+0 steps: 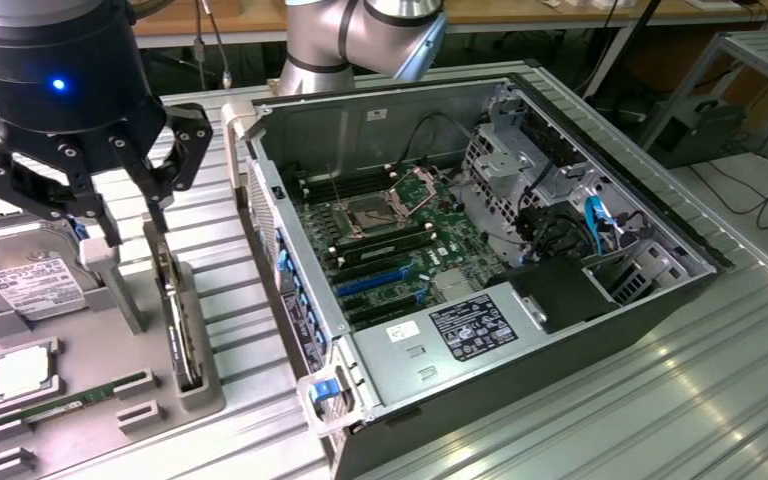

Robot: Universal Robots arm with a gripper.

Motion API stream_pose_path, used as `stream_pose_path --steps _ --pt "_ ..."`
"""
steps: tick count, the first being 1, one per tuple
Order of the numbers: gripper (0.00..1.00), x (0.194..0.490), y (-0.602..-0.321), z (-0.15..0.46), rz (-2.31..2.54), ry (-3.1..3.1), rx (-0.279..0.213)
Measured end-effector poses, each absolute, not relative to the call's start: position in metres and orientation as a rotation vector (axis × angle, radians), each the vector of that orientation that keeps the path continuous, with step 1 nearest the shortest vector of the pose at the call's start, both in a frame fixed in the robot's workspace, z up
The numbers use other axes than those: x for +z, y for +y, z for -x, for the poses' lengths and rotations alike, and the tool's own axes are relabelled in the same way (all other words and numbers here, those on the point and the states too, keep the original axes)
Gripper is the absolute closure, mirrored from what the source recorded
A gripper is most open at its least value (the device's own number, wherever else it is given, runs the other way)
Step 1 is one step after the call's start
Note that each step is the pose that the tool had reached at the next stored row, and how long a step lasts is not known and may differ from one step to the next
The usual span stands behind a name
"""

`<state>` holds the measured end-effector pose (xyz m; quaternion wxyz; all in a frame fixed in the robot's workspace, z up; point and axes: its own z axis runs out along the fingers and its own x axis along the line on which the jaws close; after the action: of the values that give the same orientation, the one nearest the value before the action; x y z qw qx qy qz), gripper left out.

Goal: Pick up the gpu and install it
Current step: 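Pick up the gpu and move the gpu toward the slot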

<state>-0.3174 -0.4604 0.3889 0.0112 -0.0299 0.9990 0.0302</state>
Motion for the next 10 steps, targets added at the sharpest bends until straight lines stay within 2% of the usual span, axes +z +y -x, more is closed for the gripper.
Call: stream_pose_path --steps 3,4,5,7,8,10 --pt "0.49 0.3889 -0.4604 0.3174 0.093 3.116 0.094" --pt "0.49 0.3889 -0.4604 0.3174 0.094 3.116 0.094" --pt "0.43 0.3889 -0.4604 0.3174 0.094 3.116 0.094" --pt "0.43 0.3889 -0.4604 0.3174 0.094 3.116 0.094" --pt "0.37 0.3889 -0.4604 0.3174 0.094 3.116 0.094" --pt "0.37 0.3889 -0.4604 0.3174 0.094 3.116 0.094"
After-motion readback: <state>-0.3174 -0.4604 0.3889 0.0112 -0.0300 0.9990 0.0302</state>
